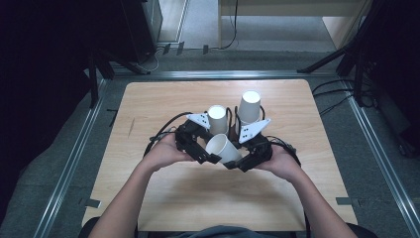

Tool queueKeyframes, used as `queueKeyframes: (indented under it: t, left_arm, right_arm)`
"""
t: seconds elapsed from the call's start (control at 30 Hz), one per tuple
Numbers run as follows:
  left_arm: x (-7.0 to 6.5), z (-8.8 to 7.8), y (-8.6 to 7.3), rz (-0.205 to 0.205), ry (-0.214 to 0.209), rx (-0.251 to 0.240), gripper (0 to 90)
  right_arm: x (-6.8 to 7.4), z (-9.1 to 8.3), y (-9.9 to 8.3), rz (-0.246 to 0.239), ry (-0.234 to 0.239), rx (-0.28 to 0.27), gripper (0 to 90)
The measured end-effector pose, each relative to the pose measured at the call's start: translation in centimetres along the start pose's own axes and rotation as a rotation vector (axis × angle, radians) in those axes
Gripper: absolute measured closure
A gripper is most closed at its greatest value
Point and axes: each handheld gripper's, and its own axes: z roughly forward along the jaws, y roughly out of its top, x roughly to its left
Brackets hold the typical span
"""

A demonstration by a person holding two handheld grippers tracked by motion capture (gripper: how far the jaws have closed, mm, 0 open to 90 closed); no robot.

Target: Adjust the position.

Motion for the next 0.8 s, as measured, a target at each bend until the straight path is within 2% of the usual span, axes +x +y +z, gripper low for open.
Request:
queueKeyframes:
  t: [0.13, 0.27, 0.37, 0.47, 0.57, 0.63, 0.8]
  left_arm:
    - [0.0, 0.0, -0.1, -0.024, -0.011, -0.011, 4.4]
    - [-0.1, 0.1, -0.3, -0.021, 0.009, -0.025, 4.4]
    - [0.0, 0.1, -0.5, -0.039, 0.004, -0.065, 4.4]
    - [0.0, 0.1, -0.7, -0.043, 0.009, -0.071, 4.5]
    - [0.0, 0.1, -0.9, -0.052, -0.003, -0.087, 4.5]
    - [0.2, 0.1, -1.0, -0.075, -0.029, -0.110, 4.5]
    - [0.0, 0.4, -1.1, -0.071, -0.015, -0.118, 4.5]
  right_arm:
    - [0.0, -0.2, 0.0, 0.002, -0.005, -0.005, 32.0]
    - [0.0, -0.5, -0.1, 0.008, -0.004, -0.017, 32.0]
    - [0.0, -0.8, -0.1, 0.021, -0.004, -0.033, 32.0]
    - [0.0, -0.9, -0.1, 0.018, -0.005, -0.034, 32.0]
    - [0.0, -0.9, -0.1, 0.020, -0.003, -0.036, 32.0]
    - [0.0, -1.0, -0.1, 0.024, -0.002, -0.039, 31.9]
    - [0.0, -1.2, -0.1, 0.025, 0.004, -0.061, 31.9]
